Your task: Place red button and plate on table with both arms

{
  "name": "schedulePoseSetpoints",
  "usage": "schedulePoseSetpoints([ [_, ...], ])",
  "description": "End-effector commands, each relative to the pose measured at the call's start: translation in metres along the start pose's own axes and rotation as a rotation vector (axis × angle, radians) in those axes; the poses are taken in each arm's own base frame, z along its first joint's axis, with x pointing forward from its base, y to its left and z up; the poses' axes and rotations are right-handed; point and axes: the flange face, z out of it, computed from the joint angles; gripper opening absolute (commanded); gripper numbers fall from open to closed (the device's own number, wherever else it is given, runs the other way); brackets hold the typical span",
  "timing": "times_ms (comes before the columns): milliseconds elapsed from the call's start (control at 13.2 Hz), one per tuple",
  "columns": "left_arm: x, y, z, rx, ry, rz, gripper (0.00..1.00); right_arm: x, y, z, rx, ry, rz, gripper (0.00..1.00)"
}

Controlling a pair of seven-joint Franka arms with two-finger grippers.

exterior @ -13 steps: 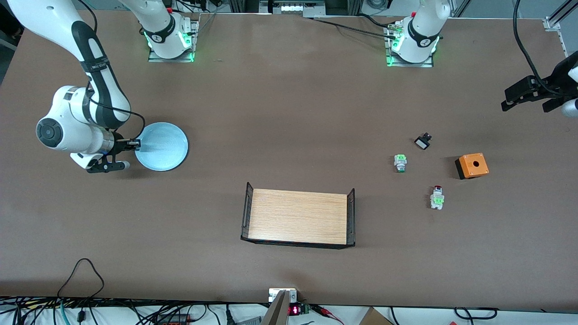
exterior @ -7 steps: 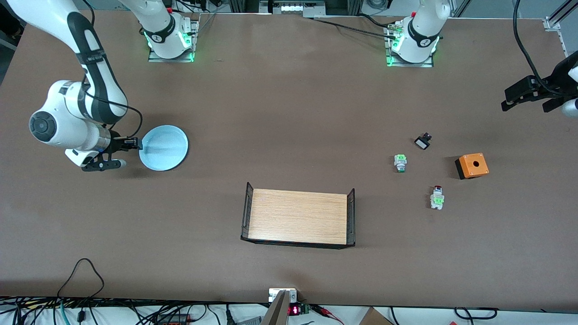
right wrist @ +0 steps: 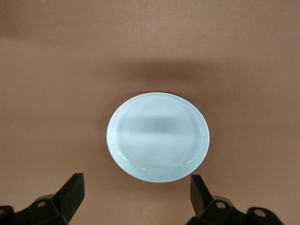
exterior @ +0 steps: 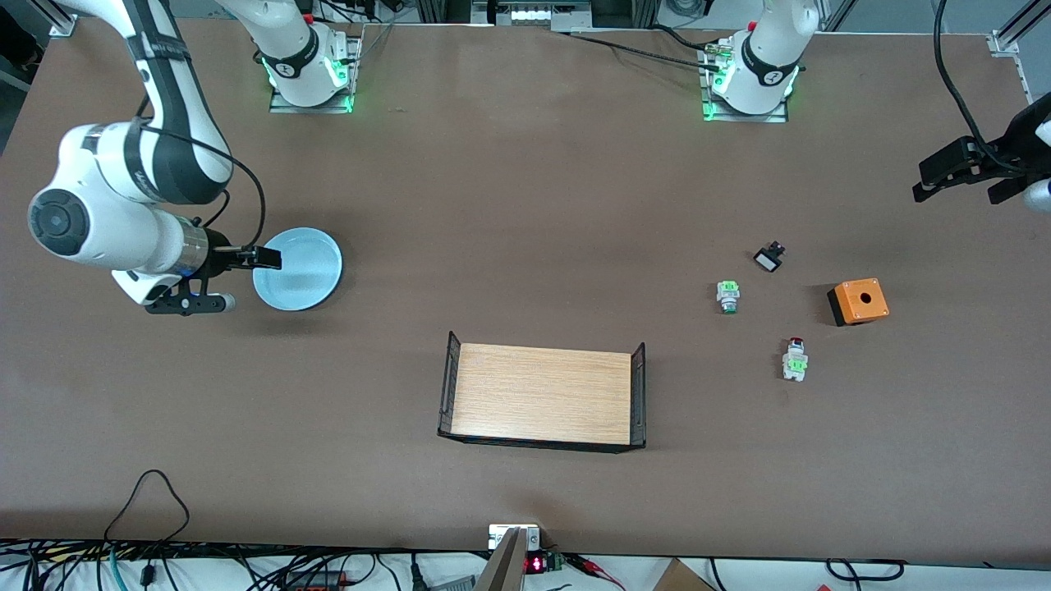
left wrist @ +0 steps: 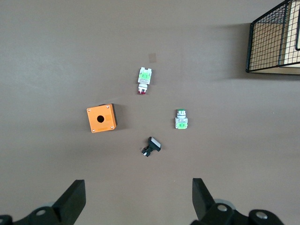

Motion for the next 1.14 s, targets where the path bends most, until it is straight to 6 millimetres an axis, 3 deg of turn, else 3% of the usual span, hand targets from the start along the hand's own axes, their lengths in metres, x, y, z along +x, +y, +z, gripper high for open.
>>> schedulePoseSetpoints([
  [0, 0.003, 0.001, -0.007, -0.002, 0.011, -0.005, 1.00, 0.001, -0.002, -0.058, -0.007, -0.008, 0.008, 1.00],
  [227, 0.003, 0.000, -0.007, 0.000, 0.011, -0.007, 1.00, -0.009, 0.002, -0.126, -0.027, -0.014, 0.013, 1.00],
  [378, 0.003, 0.000, -0.007, 0.000, 0.011, -0.005, 1.00, -0.013, 0.005, -0.157, -0.084, 0.023, 0.009, 1.00],
  [454, 0.003, -0.001, -0.007, 0.000, 0.011, -0.007, 1.00, -0.013, 0.012, -0.175, -0.087, 0.065, 0.010, 1.00],
  [606, 0.003, -0.003, -0.007, 0.000, 0.011, -0.008, 1.00, -0.016, 0.048, -0.207, -0.088, 0.142, 0.071, 1.00],
  [757, 0.003, -0.003, -0.008, -0.002, 0.013, -0.006, 1.00, -0.023, 0.080, -0.213, -0.078, 0.141, 0.133, 1.00],
  [1060, 0.003, -0.003, -0.008, -0.003, 0.013, -0.014, 1.00, -0.041, 0.089, -0.210, -0.068, 0.135, 0.152, 1.00],
])
